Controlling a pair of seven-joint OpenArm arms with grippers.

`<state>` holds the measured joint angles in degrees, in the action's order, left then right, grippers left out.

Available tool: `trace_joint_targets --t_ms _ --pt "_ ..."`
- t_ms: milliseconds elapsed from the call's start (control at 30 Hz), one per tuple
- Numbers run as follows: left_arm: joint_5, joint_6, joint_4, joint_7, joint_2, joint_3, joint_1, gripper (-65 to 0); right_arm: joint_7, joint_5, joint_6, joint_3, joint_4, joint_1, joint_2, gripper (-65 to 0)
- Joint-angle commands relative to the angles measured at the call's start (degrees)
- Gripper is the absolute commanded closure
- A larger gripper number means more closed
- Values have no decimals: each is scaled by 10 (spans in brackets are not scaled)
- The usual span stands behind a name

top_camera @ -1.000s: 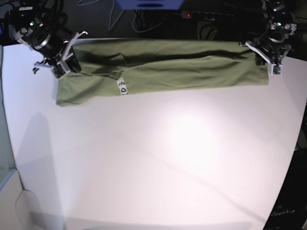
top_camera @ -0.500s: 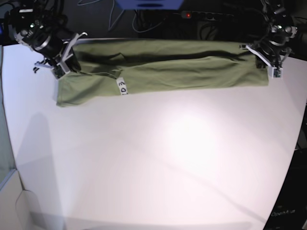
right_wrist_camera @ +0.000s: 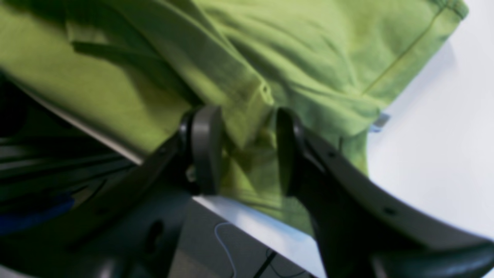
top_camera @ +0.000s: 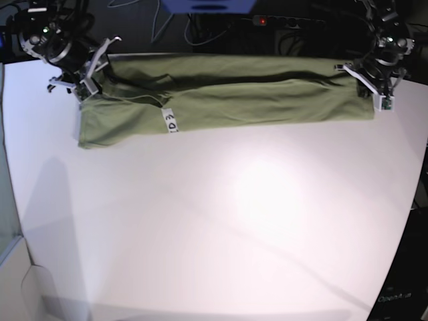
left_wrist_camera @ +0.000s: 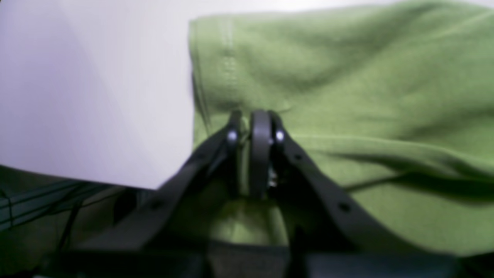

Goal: Fold the T-shirt properly
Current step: 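Hold the folded strip's ends with both grippers and smooth it flat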

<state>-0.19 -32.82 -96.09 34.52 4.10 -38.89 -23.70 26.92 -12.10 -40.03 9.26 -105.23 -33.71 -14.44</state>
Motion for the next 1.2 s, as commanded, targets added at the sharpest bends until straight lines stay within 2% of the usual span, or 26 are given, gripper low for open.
trace_joint_targets --t_ms 0,200,267,333,367,633,833,1167 --pt "-5 0 -9 -11 5 -3 -2 -39 -12 -5 0 5 -10 -4 -6 -234" --pt "-5 0 -9 -11 3 -3 -2 -39 -16 -5 0 5 -7 -2 -6 -223" --pt "-5 0 -9 -11 3 -3 -2 -39 -16 -5 0 5 -7 0 -6 -149" --pt "-5 0 -9 -11 3 -3 -2 -39 -14 -5 0 5 -7 1 -6 -29" --pt "-5 0 -9 -11 3 -3 -2 -39 -13 -5 0 5 -7 2 -6 0" --pt "-5 0 17 -13 3 -3 -2 -37 -14 -5 0 5 -20 -1 -6 -13" --pt "-5 0 22 -15 4 -1 1 -37 -17 -5 0 3 -62 -35 -6 -13" --pt "-5 0 22 -11 5 0 11 -37 -30 -5 0 -1 -67 -64 -6 -13"
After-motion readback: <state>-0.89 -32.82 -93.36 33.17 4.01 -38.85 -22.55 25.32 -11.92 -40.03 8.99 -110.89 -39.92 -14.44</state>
